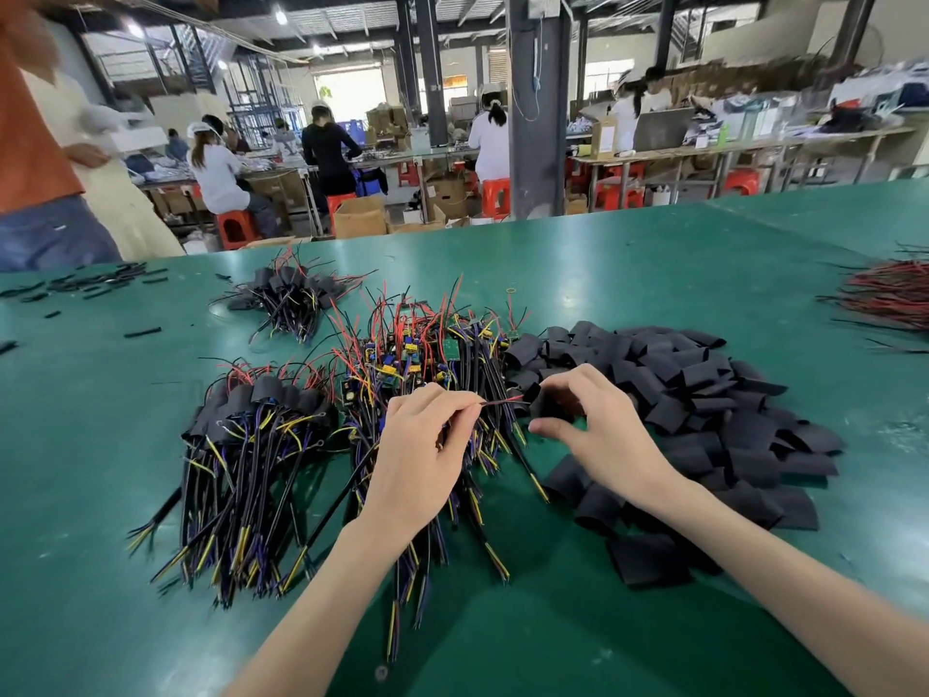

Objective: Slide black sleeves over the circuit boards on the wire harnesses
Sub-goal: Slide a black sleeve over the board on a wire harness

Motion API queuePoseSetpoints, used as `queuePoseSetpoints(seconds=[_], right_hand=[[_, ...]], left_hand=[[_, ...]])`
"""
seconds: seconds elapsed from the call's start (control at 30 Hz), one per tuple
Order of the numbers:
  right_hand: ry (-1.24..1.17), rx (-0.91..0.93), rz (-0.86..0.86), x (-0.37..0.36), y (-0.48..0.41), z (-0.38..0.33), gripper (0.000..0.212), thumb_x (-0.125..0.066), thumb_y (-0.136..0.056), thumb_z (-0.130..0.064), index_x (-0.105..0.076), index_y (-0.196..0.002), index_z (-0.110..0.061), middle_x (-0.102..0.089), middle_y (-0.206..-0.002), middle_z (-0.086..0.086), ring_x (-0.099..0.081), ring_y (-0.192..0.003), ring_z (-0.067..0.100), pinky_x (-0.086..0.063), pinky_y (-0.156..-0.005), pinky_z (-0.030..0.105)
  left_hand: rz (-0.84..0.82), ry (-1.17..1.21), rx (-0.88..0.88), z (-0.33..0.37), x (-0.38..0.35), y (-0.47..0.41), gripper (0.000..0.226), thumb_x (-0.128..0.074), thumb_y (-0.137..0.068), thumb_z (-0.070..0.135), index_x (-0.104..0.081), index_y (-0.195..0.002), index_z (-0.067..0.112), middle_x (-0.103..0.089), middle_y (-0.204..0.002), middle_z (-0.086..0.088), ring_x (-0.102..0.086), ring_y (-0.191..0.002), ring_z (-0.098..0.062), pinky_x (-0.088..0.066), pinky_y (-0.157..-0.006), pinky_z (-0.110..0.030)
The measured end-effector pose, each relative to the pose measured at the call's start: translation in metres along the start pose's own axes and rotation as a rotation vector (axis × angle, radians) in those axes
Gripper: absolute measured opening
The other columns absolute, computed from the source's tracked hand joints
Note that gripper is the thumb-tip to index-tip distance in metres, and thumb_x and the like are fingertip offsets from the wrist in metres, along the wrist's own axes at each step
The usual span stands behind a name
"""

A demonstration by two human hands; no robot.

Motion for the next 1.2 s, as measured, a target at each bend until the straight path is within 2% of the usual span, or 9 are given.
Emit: queuePoseSetpoints(seconds=[0.13,0.33,0.5,0.63,0.7,0.83,0.93,1.0,1.2], right_hand=[[-0.004,-0.01,0.003,-0.002,0.0,0.0,0.028,-0.079,-0.072,-0.016,-0.063,-0.095,-0.016,-0.051,-0.089,-0.01,-0.051,-0.083,0.009,-0.035,-0.077,0.014],[-0.026,-0.004,0.013,-0.001,0.001,0.001,0.031,-0.08,-0.071,-0.015,-0.063,-0.098,-0.014,-0.05,-0.09,-0.017,-0.048,-0.084,-0.006,-0.035,-0.08,0.01],[0.012,0.144,-0.061,0.004,0.002,-0.007,0.036,-0.078,-0.072,-0.011,-0.064,-0.105,-0.008,-0.057,-0.101,0.001,-0.054,-0.094,0.013,-0.04,-0.087,0.022],[0.202,0.341,-0.115,-0.001,0.007,-0.016,0.033,-0.074,-0.076,-0.015,-0.065,-0.106,-0.006,-0.062,-0.101,0.004,-0.056,-0.095,0.024,-0.04,-0.085,0.034],[0.272,0.39,-0.1,-0.004,0.009,-0.019,0.026,-0.07,-0.076,-0.018,-0.066,-0.1,-0.007,-0.062,-0.091,0.004,-0.057,-0.085,0.024,-0.038,-0.078,0.033],[0.274,0.328,0.012,0.0,0.007,-0.016,0.011,-0.069,-0.072,-0.013,-0.067,-0.082,-0.008,-0.062,-0.075,0.003,-0.058,-0.07,0.027,-0.037,-0.07,0.032],[0.196,0.205,0.069,0.009,0.003,-0.009,0.009,-0.075,-0.073,-0.011,-0.068,-0.078,-0.008,-0.065,-0.074,0.003,-0.059,-0.069,0.028,-0.043,-0.068,0.035],[0.168,0.148,0.114,0.015,0.0,-0.005,0.011,-0.077,-0.072,-0.009,-0.069,-0.078,-0.009,-0.066,-0.075,0.002,-0.059,-0.069,0.027,-0.047,-0.066,0.039],[0.133,0.102,0.187,0.021,-0.003,0.0,0.012,-0.077,-0.072,-0.006,-0.069,-0.081,-0.005,-0.065,-0.077,0.004,-0.058,-0.067,0.028,-0.047,-0.067,0.039]], left_hand=[[0.053,-0.022,-0.025,0.002,0.002,-0.001,0.012,-0.059,-0.089,0.015,-0.07,-0.092,0.011,-0.056,-0.077,0.008,-0.049,-0.074,-0.007,-0.033,-0.083,-0.02],[0.027,-0.021,-0.062,0.001,0.0,0.0,0.012,-0.06,-0.089,0.015,-0.071,-0.092,0.013,-0.058,-0.077,0.007,-0.049,-0.074,-0.006,-0.037,-0.083,-0.026],[-0.056,-0.023,-0.07,0.0,-0.003,0.001,0.012,-0.059,-0.09,0.016,-0.07,-0.093,0.014,-0.048,-0.078,0.018,-0.041,-0.072,0.002,-0.036,-0.082,-0.029],[-0.221,0.137,0.024,0.007,-0.008,0.006,0.024,-0.046,-0.097,0.021,-0.052,-0.121,0.02,-0.05,-0.08,0.02,-0.047,-0.074,0.002,-0.035,-0.078,-0.027],[-0.306,0.19,0.045,0.011,-0.01,0.01,0.035,-0.041,-0.097,0.024,-0.038,-0.132,0.025,-0.05,-0.089,0.017,-0.048,-0.08,-0.006,-0.038,-0.084,-0.03],[-0.366,0.039,-0.017,0.008,-0.002,0.007,0.054,-0.043,-0.09,0.045,-0.03,-0.14,0.029,-0.049,-0.115,0.016,-0.043,-0.105,0.003,-0.025,-0.101,-0.023],[-0.428,-0.247,-0.038,-0.007,0.005,0.001,0.059,-0.053,-0.082,0.055,-0.043,-0.133,0.027,-0.046,-0.126,0.013,-0.034,-0.121,-0.008,-0.019,-0.101,-0.027],[-0.461,-0.339,0.001,-0.017,0.007,0.0,0.046,-0.058,-0.085,0.051,-0.052,-0.124,0.027,-0.048,-0.122,0.014,-0.031,-0.122,-0.01,-0.016,-0.098,-0.026],[-0.393,-0.176,0.085,-0.019,0.01,-0.004,0.006,-0.056,-0.094,0.025,-0.056,-0.092,0.019,-0.056,-0.091,0.012,-0.045,-0.092,-0.01,-0.031,-0.086,-0.029]])
Point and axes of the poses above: each hand's wrist, its own y-axis away from the middle knuckle, its own x-axis out of the back of the hand, z = x × y, the point moved 1 cm from there along -y, towards the middle knuckle
